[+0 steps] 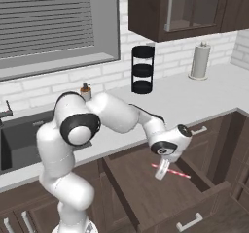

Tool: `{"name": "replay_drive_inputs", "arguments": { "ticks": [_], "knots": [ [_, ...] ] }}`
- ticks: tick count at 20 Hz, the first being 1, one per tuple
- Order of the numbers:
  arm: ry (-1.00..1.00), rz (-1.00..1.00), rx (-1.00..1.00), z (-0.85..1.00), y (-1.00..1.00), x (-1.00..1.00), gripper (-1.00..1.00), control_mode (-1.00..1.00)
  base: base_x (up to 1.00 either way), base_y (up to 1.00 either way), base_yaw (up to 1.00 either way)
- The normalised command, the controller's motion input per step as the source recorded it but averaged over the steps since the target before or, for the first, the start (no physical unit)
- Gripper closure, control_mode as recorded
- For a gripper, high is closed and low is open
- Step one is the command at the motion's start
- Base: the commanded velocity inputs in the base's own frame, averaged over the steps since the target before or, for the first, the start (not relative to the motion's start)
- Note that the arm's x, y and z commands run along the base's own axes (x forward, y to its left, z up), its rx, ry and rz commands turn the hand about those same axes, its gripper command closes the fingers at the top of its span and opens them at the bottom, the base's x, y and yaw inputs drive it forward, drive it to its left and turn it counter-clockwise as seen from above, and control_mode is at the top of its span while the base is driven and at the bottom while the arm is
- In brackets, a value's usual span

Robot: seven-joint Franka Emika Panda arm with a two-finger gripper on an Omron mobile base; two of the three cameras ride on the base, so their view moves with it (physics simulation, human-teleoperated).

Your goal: Take a straw from the drawer in front and place it inside the glass cup on the dining counter.

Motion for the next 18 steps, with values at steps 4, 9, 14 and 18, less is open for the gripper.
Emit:
{"name": "replay_drive_inputs", "arguments": {
  "ticks": [4,9,14,18],
  "knots": [
    [-0.11,-0.03,0.0,0.89,0.0,-0.61,1.0,-1.0,0.0,0.0,0.0],
    [-0.2,0.0,0.0,0.98,0.0,-0.48,1.0,-1.0,0.0,0.0,0.0],
    [-0.19,0.0,0.0,1.0,0.0,-0.43,1.0,-1.0,0.0,0.0,0.0],
    [-0.18,0.0,0.0,0.9,0.05,-0.22,1.0,-1.0,0.0,0.0,0.0]
  ]
}}
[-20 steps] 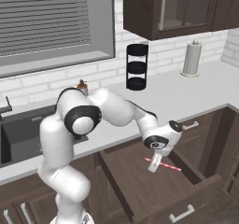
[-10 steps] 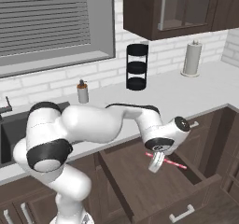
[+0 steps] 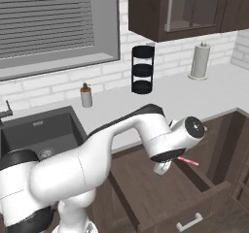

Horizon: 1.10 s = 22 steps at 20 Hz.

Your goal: Take a straw from the drawer in front and place it inside the glass cup on the dining counter.

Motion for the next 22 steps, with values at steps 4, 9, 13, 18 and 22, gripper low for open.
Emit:
{"name": "replay_drive_inputs", "arguments": {
  "ticks": [4,9,13,18,22],
  "knots": [
    [-0.1,-0.06,0.0,0.38,0.22,-0.15,1.0,-1.0,0.0,0.0,0.0],
    [-0.04,-0.05,-0.01,0.07,0.26,-0.12,1.0,-1.0,0.0,0.0,0.0],
    [0.03,0.0,-0.05,-0.02,0.08,0.0,1.0,-1.0,0.0,0.0,0.0],
    [0.01,0.0,0.0,0.0,0.02,-0.02,1.0,1.0,-0.11,0.1,0.01],
    [0.0,0.0,0.0,0.0,0.0,0.0,1.0,1.0,-0.46,0.36,0.17]
  ]
}}
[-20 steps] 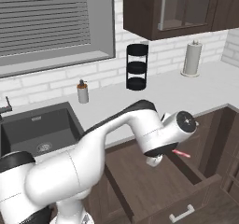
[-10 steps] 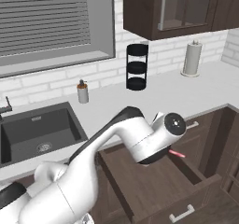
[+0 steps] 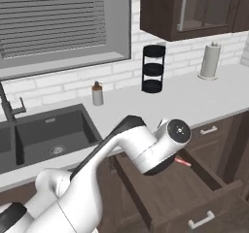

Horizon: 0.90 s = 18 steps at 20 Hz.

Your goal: Take a straw from the drawer in front and place it inside the glass cup on the dining counter.

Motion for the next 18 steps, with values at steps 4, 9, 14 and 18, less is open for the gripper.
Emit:
{"name": "replay_drive_inputs", "arguments": {
  "ticks": [4,9,14,18],
  "knots": [
    [0.0,0.0,0.0,0.0,0.0,0.0,1.0,1.0,-0.52,0.32,0.28],
    [0.0,0.0,0.0,0.0,0.0,0.0,1.0,1.0,-0.49,0.34,0.36],
    [0.0,0.0,0.0,0.0,0.0,0.0,1.0,1.0,-0.75,-0.02,0.41],
    [0.0,0.0,0.0,0.0,0.0,0.0,1.0,1.0,-0.92,-0.36,0.44]
  ]
}}
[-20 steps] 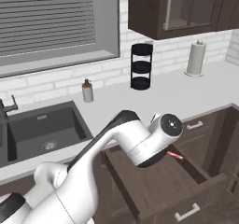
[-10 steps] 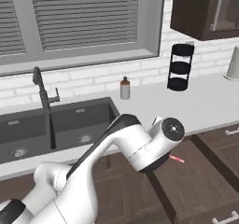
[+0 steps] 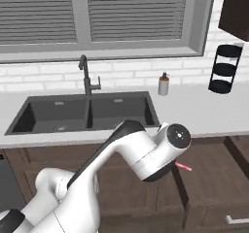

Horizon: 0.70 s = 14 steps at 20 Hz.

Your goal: Take a straw from the drawer in front and place it inside the glass cup on the dining counter.

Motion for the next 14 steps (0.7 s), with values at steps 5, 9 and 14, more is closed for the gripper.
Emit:
{"name": "replay_drive_inputs", "arguments": {
  "ticks": [5,9,14],
  "knots": [
    [0.0,0.0,0.0,0.0,0.0,0.0,1.0,1.0,-0.86,-0.29,0.49],
    [0.0,0.0,0.0,0.0,0.0,0.0,1.0,1.0,-0.5,0.07,0.62],
    [0.0,0.0,0.0,0.0,0.0,0.0,1.0,1.0,-0.24,0.24,0.72]
  ]
}}
